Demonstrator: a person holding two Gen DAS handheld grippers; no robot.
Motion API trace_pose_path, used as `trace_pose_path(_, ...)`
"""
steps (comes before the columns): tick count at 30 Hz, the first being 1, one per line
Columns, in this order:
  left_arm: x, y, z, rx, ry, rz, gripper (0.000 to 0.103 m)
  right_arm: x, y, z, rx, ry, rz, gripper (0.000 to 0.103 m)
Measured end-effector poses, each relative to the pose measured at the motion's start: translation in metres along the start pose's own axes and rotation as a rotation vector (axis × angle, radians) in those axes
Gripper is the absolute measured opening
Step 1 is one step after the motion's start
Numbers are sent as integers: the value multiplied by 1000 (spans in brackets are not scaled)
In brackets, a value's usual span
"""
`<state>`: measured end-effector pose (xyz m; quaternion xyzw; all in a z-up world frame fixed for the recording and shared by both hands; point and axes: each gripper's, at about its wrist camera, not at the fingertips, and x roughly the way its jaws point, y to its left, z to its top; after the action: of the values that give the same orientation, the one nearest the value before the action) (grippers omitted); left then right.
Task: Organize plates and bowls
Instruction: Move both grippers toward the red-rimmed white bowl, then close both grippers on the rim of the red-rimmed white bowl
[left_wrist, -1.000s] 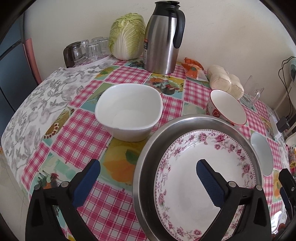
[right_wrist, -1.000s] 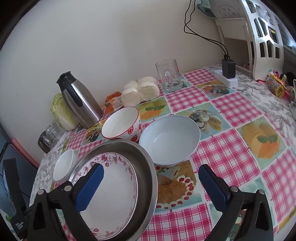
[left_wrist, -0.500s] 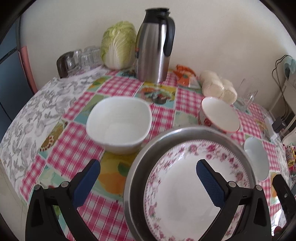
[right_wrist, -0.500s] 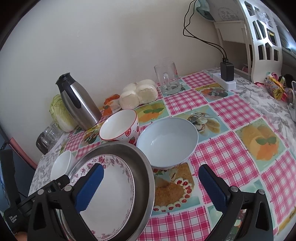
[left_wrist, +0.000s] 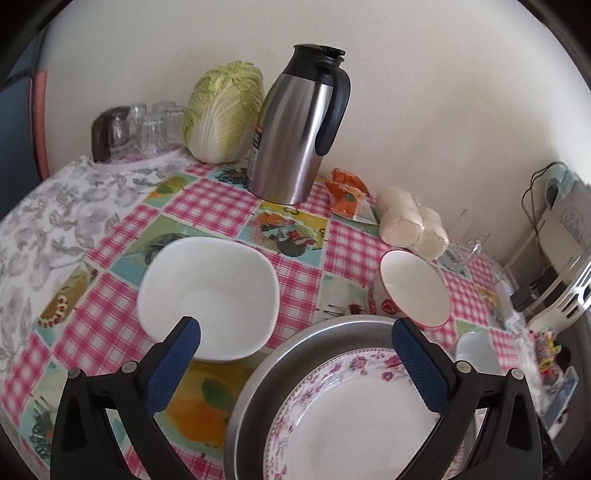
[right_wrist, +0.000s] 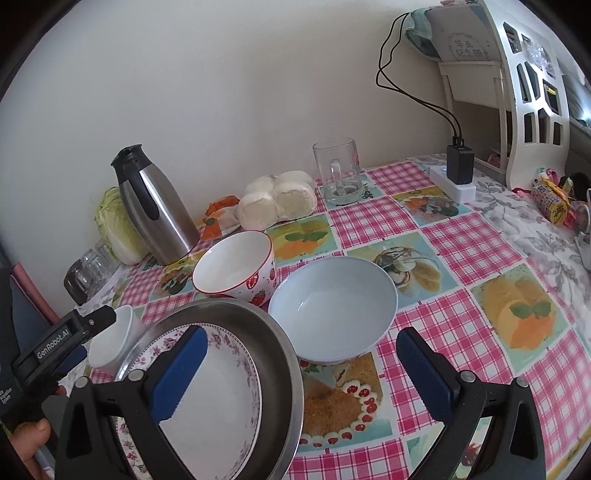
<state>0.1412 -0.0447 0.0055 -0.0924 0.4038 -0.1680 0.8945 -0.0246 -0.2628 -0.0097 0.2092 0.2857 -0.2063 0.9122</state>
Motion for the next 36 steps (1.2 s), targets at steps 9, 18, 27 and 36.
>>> trace_pose_path(9,14,-2,11,-21,16,-65,103,25,7,23,-38,81,11,103)
trace_pose_path(18,31,-22,25,43,95,-62,103,50,-6,72,12,162,52,103)
trace_pose_path(27,63,-40,61,71,217,-103,103,85,10,99,-48,239,51,102)
trace_pose_path(36,101,-49,76,22,329,-129,83,118,18,107,-30,287,81,65)
